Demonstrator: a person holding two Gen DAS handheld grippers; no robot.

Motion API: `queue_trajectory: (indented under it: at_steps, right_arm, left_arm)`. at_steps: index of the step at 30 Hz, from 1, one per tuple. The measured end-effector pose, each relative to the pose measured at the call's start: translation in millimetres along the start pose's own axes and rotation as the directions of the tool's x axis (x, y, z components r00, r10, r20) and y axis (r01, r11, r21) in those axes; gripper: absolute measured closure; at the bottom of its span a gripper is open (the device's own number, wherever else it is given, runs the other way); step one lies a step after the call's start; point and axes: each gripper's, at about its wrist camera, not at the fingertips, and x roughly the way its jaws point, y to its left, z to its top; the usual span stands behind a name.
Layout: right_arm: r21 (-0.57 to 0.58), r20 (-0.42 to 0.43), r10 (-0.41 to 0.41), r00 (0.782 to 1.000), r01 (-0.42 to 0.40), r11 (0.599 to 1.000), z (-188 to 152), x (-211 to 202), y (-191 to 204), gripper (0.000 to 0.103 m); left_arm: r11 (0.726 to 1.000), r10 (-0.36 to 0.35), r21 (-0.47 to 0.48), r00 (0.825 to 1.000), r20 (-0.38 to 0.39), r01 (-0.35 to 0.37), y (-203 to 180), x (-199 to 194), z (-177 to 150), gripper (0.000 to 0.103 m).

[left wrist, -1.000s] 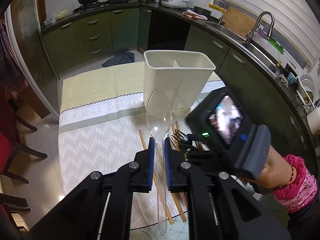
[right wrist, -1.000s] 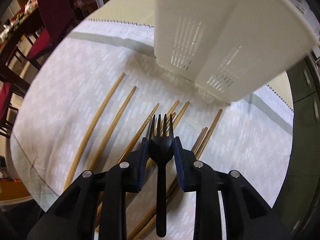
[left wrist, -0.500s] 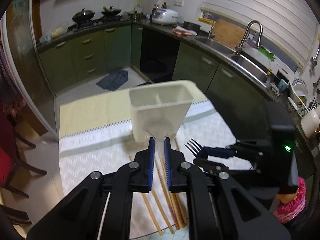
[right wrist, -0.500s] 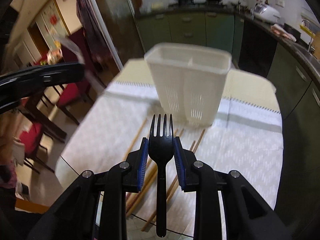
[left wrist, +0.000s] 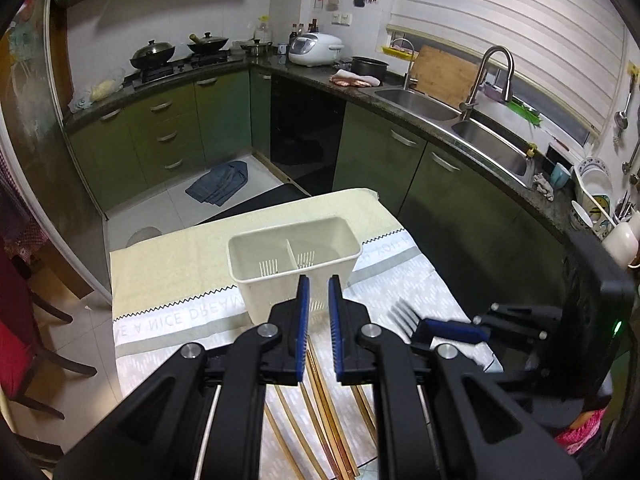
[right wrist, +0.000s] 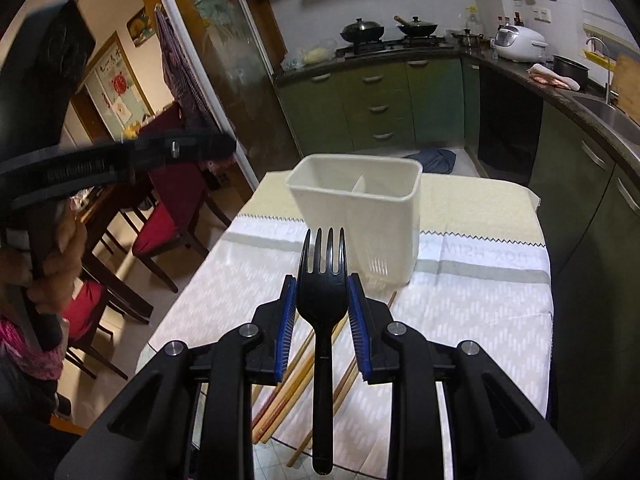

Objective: Organize utensils
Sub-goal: 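Raise the fork above the holder and open the right gripper to drop it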

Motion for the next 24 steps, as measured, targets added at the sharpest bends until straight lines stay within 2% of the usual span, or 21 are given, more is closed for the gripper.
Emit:
queue_trajectory:
  at_steps: [3,6,10,12,15,17,20,24]
  right_arm:
    - [0.015,0.059,0.017,0.998,-0.017,1.000,13,-5,-3,0.077]
    - [0.035,0.156,0.012,0.988,-0.018,0.999,33,-12,-5,0.077]
    - [0.074,0.320,-0.016,0.947,-0.008,0.997,73,-18,-10,0.077]
    - [0.082,0.402,-0.040,0.915,0.008,0.997,97,-19,-12,0.077]
    - [0.089,0.488,-0.092,0.868,0.055,0.994,123,-12,-18,0.077]
    - [0.098,0.512,-0.125,0.849,0.087,0.991,135,-1,-24,0.077]
    - [0.104,0.514,-0.159,0.843,0.123,0.987,148,27,-36,0.077]
    - [0.114,0.471,-0.166,0.867,0.126,0.985,146,67,-50,0.077]
  left_arm:
    - [1.000,0.002,-0.013,1.000,-0.012,-0.002,8,3,-5,0.093]
    - [1.000,0.018,-0.021,1.000,-0.010,-0.018,18,2,-13,0.093]
    - [0.999,0.031,-0.041,0.999,-0.014,-0.031,34,-2,-25,0.093]
    - [0.998,0.038,-0.049,0.999,-0.011,-0.039,42,-5,-34,0.093]
    - [0.997,0.045,-0.069,0.999,-0.012,-0.046,55,-7,-45,0.093]
    - [0.995,0.052,-0.083,0.998,-0.019,-0.053,64,-5,-52,0.093]
    - [0.993,0.059,-0.104,0.998,-0.036,-0.063,75,-2,-62,0.093]
    - [0.991,0.062,-0.119,0.997,-0.039,-0.067,85,-3,-71,0.093]
